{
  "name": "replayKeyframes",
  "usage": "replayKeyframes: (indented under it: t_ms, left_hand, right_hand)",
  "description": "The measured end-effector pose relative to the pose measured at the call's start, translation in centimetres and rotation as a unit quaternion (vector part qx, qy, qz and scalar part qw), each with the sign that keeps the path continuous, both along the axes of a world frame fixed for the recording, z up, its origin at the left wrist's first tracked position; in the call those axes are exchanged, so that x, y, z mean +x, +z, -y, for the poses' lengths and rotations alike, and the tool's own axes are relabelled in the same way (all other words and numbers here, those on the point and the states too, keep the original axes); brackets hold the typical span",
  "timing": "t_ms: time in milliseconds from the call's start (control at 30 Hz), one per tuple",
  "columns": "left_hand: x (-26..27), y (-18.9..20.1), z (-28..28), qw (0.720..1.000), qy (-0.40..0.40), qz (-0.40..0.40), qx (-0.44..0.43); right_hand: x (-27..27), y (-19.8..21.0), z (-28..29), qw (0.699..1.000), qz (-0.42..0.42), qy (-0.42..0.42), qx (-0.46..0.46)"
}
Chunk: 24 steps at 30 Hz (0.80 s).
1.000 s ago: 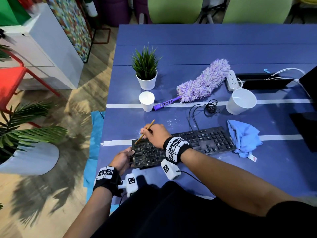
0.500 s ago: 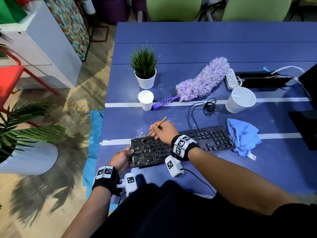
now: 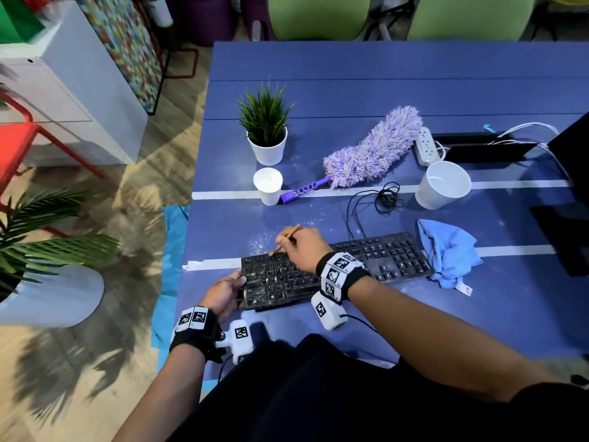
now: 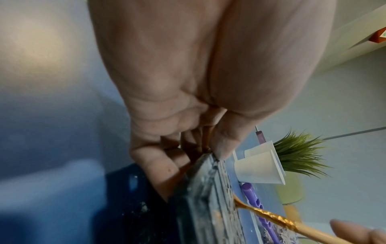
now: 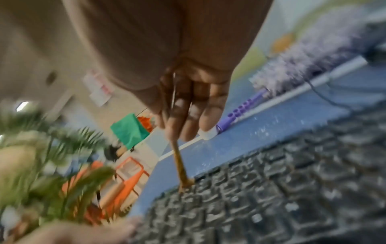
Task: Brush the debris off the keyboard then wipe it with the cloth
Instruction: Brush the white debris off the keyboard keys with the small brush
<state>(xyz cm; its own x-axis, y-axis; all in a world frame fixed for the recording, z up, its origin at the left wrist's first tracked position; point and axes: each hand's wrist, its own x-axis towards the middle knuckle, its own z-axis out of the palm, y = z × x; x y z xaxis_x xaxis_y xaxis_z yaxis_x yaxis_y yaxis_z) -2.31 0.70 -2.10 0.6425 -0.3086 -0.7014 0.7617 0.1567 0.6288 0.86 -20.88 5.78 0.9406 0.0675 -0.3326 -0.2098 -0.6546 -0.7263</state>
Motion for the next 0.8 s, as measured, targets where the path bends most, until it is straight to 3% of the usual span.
replayKeyframes:
  t_ms: [200,333,467,667,800]
  left_hand:
    - [-0.1,-0.7,-0.1,1.0,0.005,-0.002,-0.002]
    - [0.0,-1.2,-0.4,1.0,0.009,-0.003,-0.002]
    - [0.1,-1.6,-0.4,1.0,0.001,0.002,0.007]
    - [0.0,-2.0,-0.5,1.0,0.001,0.003,0.009]
    - [0.1,-1.9,-0.6,1.0,0.001,0.002,0.018]
  right_hand:
    - [0.2,-0.2,1.0,0.999,0.018,-0.03,-0.041]
    - [0.0,0.1,1.7,0.999,-0.013,-0.039,0.018]
    - [-0.3,-0.3,2.0,0.999,0.006,-0.035,-0.035]
    - [-0.2,-0.5,2.2,0.999,0.011,-0.042,-0.034]
    - [-0.5,0.1,2.6,0.999,-0.028,-0.034,0.013]
